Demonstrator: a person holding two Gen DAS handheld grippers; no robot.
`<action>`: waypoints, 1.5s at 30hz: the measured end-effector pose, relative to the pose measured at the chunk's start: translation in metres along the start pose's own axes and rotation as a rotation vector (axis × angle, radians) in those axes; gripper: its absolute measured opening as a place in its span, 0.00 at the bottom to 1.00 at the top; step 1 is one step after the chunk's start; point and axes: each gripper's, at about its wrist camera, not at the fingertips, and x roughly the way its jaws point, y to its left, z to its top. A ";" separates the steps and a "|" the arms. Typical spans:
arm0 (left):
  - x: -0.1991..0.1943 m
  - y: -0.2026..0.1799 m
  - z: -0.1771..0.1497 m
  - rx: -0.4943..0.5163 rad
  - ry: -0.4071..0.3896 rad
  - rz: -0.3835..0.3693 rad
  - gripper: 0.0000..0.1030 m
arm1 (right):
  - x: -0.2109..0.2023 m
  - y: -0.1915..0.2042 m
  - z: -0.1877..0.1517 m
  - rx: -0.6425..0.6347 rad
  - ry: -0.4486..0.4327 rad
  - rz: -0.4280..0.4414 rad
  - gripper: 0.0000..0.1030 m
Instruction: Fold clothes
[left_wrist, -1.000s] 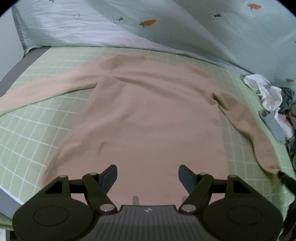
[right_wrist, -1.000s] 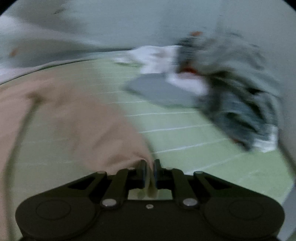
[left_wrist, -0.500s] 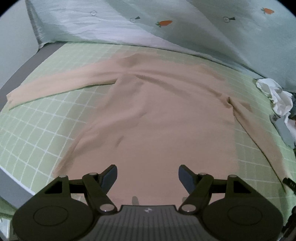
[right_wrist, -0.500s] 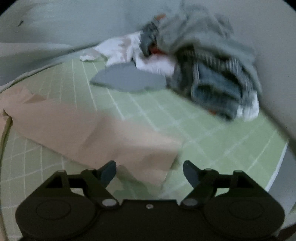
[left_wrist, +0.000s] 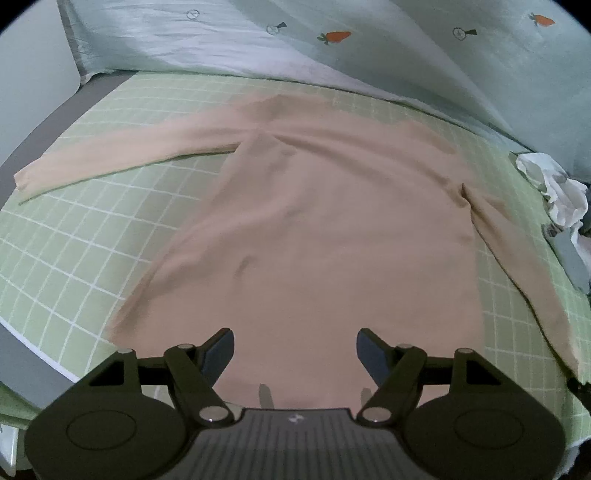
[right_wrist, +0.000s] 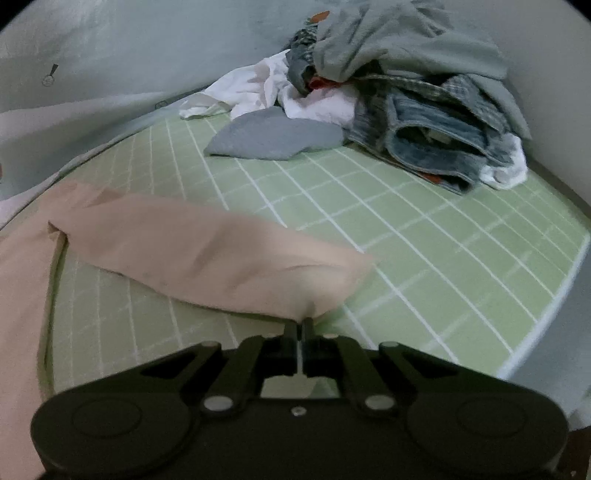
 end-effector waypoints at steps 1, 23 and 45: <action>0.001 0.000 0.000 0.000 0.003 -0.001 0.72 | -0.003 -0.001 -0.003 -0.002 0.010 -0.001 0.02; 0.055 0.033 0.059 -0.066 0.081 0.033 0.77 | 0.003 0.106 0.046 -0.239 -0.137 -0.037 0.99; 0.153 0.041 0.124 -0.112 0.214 0.166 1.00 | 0.202 0.377 0.173 -0.582 0.014 0.473 0.39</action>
